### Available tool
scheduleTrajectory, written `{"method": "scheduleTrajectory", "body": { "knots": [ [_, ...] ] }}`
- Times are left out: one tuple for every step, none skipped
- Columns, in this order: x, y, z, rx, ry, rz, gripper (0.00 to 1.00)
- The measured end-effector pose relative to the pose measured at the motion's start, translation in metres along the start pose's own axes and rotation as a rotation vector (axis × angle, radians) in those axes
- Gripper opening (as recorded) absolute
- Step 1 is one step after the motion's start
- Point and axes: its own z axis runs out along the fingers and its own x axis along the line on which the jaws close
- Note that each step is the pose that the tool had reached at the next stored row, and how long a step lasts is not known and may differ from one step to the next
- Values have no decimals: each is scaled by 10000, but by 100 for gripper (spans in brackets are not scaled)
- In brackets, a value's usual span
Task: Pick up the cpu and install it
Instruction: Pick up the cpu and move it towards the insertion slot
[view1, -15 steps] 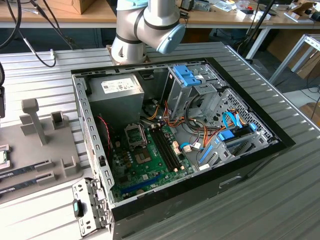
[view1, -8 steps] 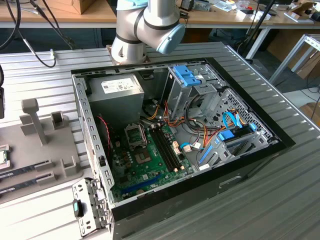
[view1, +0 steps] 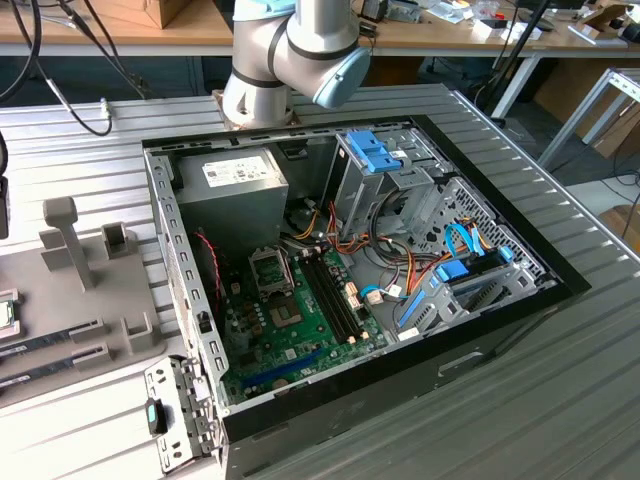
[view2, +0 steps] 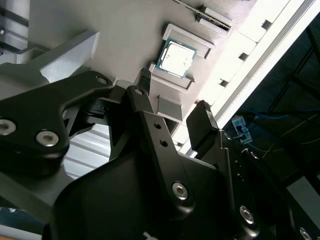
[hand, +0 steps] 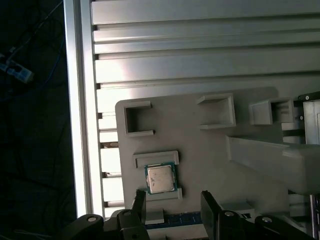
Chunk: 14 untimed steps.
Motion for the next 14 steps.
{"method": "scheduleTrajectory", "body": {
  "knots": [
    [6,0,3,1,1,1,56],
    [9,-1,5,1,1,0,56],
    [12,-1,8,0,1,-1,56],
    [15,-1,11,1,1,-1,56],
    [17,-1,13,1,2,-1,56],
    [17,-2,15,2,4,-1,56],
    [18,-2,19,1,2,-1,56],
    [18,-1,21,2,3,-5,56],
    [18,-1,25,2,2,-13,56],
    [18,-1,27,2,2,-20,56],
    [18,-2,31,3,2,-30,56],
    [18,-2,34,3,2,-33,56],
    [18,-2,37,3,2,-34,56],
    [18,-2,41,3,2,-35,56]
  ]
}}
